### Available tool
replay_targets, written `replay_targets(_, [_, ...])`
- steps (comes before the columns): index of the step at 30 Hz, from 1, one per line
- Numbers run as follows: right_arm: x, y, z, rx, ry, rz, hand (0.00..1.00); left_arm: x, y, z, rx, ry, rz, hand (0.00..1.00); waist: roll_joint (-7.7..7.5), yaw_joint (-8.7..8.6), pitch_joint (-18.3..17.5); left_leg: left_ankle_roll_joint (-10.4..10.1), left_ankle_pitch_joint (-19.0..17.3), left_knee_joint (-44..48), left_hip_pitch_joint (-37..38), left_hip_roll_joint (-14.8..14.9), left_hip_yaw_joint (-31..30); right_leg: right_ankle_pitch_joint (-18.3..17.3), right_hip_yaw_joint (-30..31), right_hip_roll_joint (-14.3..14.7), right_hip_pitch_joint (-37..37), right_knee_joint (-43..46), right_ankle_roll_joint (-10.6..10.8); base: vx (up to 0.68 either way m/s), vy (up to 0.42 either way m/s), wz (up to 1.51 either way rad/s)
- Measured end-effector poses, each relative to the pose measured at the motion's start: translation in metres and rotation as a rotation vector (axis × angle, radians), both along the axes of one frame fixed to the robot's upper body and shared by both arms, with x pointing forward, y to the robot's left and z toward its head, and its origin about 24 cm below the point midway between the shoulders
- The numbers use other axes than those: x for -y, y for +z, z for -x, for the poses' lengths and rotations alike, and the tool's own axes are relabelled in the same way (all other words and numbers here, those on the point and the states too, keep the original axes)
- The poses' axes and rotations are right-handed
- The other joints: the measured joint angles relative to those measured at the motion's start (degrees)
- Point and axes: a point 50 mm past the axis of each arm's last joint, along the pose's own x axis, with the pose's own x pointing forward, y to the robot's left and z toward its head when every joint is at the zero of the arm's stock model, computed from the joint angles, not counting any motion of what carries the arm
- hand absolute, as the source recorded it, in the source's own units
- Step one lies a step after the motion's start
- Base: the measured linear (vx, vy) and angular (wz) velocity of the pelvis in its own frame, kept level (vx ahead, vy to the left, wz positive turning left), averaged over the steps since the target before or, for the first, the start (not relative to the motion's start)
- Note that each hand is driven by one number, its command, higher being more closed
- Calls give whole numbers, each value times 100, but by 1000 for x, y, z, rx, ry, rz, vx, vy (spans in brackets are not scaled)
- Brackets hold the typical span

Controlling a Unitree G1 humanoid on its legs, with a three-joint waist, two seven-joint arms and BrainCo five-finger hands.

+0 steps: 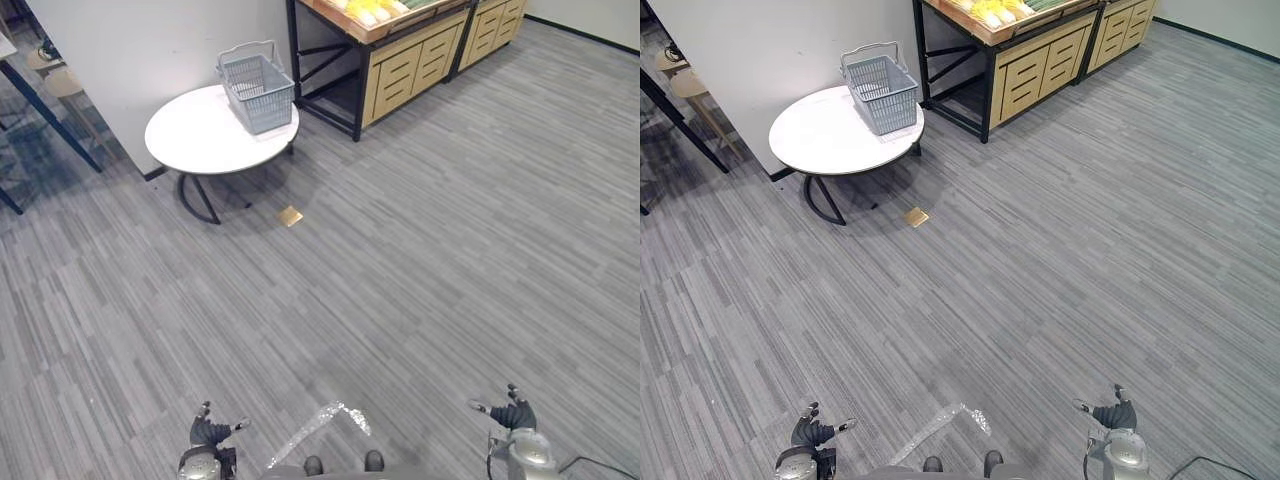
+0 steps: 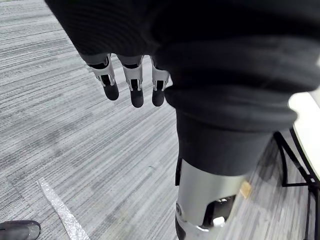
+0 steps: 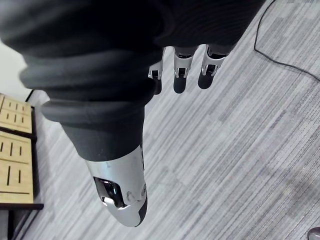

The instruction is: Pick vegetable in the basket

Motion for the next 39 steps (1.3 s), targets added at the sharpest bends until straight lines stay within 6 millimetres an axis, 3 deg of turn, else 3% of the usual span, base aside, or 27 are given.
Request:
replay_targets(8, [-3, -1, 0, 8, 2, -34, 0, -2, 0, 10, -6, 5, -6, 0, 29, -121, 1, 36, 105, -182, 16, 2, -54, 27, -62, 3, -65, 29, -3, -51, -7, 3])
replay_targets(20, [-9, -3, -2, 17, -22, -43, 0, -4, 1, 8, 11, 55, 8, 0, 26, -129, 1, 15, 183, -334, 1, 1, -53, 130, -62, 16, -32, -220, -5, 42, 11, 0])
replay_targets(28, [-25, -2, -12, 60, -31, -77, 0, 1, 2, 4, 35, 71, 27, 0, -45, -66, 112, 36, 153, -251, -170, 3, -28, 136, -35, 13, -185, -189, -2, 2, 4, 0])
replay_targets(31, [-25, 3, -22, 95, -26, -74, 0, -1, 5, 2, 63, 106, 32, 0, -85, 44, 242, 83, -109, 195, -497, 48, 146, 145, 128, 47, -414, -79, 11, -33, 25, -25])
replay_targets(34, [-26, 8, -33, 122, -17, -75, 0, -4, 7, 4, 79, 149, 29, 0, -84, 73, 276, 122, -478, 635, -737, 74, 266, -132, 249, 54, -674, 355, 125, 14, 38, -25])
replay_targets(36, [-27, 9, -35, 126, -2, -70, 0, -5, 11, 5, 105, 165, 36, 0, -131, 55, 321, 264, -911, 1060, -792, -14, 313, -682, 311, -60, -913, 1252, 254, 56, 73, -8])
replay_targets(37, [-28, 9, -35, 121, 7, -68, 0, -6, 13, 5, 114, 165, 34, 0, -150, 55, 331, 306, -1019, 1129, -764, -52, 300, -795, 293, -105, -977, 1533, 309, 108, 88, 6])
replay_targets(39, [-35, 14, -37, 144, 54, -61, 0, -6, 15, 2, 128, 153, 31, 0, -142, 35, 421, 509, -1280, 1332, -589, -94, 159, -740, 282, -121, -1771, 3453, 294, 237, 93, 20])
